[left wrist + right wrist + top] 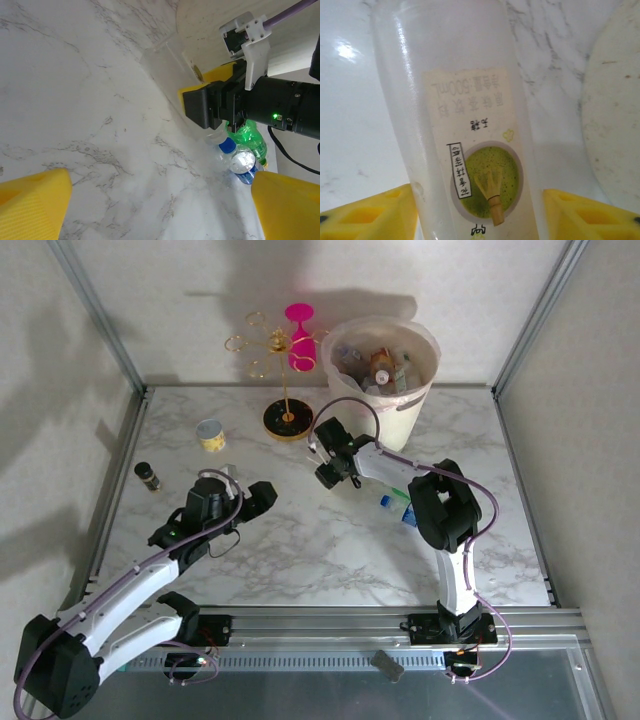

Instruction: Put the plastic bottles in the bin

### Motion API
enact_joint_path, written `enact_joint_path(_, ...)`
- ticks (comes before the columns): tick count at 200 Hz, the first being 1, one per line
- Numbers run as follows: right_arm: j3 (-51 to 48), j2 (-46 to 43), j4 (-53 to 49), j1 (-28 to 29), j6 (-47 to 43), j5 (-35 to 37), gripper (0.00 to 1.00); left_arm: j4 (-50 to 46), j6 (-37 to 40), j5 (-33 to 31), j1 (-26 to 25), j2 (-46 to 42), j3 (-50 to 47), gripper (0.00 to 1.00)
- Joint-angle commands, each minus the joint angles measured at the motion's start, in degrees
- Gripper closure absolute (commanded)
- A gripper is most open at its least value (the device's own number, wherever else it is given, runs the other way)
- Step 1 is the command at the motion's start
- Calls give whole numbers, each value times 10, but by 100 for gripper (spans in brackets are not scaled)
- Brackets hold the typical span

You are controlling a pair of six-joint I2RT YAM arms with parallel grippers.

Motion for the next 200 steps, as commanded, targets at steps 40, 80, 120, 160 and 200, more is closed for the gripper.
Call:
enact_joint_path(40,-24,-30,-22,9,22,-97,27,-39,28,-22,10,-28,41,8)
enact_joint_path(80,-32,-25,-22,9,23,-97,23,-42,28,-20,13,-31,44,8)
enact_joint_path(120,-47,-33,-6,9,29,-93,27,-49,29,-20,15,-37,45,8)
enact_joint_path(160,-56,-45,-2,28,28,-80,41,-52,32,-16,16,-37,55,8)
enact_joint_path(200,-65,-98,5,37,30,-79,50,-79,55,-16,16,-44,98,8)
